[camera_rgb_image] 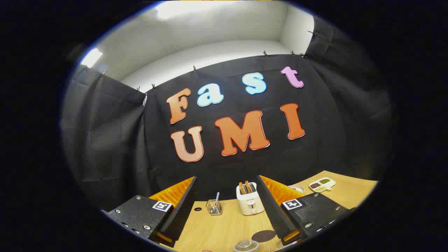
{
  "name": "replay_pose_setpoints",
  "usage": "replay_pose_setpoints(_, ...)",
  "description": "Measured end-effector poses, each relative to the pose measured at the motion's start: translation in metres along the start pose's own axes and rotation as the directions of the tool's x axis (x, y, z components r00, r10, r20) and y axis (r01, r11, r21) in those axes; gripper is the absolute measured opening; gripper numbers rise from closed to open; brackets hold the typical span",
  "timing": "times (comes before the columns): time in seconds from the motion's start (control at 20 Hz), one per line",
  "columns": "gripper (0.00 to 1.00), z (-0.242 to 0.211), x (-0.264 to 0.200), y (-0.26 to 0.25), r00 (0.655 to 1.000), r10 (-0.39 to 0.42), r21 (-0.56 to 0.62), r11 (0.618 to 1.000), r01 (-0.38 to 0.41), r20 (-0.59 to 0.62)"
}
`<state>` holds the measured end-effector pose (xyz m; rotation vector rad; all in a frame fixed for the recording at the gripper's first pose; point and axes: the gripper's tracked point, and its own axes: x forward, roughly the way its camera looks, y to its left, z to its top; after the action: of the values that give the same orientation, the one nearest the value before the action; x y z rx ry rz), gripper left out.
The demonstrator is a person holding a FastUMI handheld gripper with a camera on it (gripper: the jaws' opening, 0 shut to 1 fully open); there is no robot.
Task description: Take the bottle from table, then pour the juice into the cup, finally place the bottle on the coaster
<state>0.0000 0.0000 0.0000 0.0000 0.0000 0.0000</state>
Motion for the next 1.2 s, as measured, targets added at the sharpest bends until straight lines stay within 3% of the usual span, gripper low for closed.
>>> replay_pose_setpoints(0.4,0.98,0.004,-0.011,-0.02,0.998,-0.043,-0.017,0.999,0.044,0.042)
replay_pose_setpoints(0.65,0.98,-0.012,-0.018,-0.033,0.996,-0.091,-0.141,0.986,0.088,-0.016)
replay_pose_setpoints(0.85,0.98,-0.015,-0.027,-0.032,0.988,-0.147,-0.16,0.977,0.139,-0.039)
replay_pose_setpoints(1.2,0.98,-0.047,-0.038,-0.005,0.989,-0.132,-0.305,0.946,0.106,-0.067)
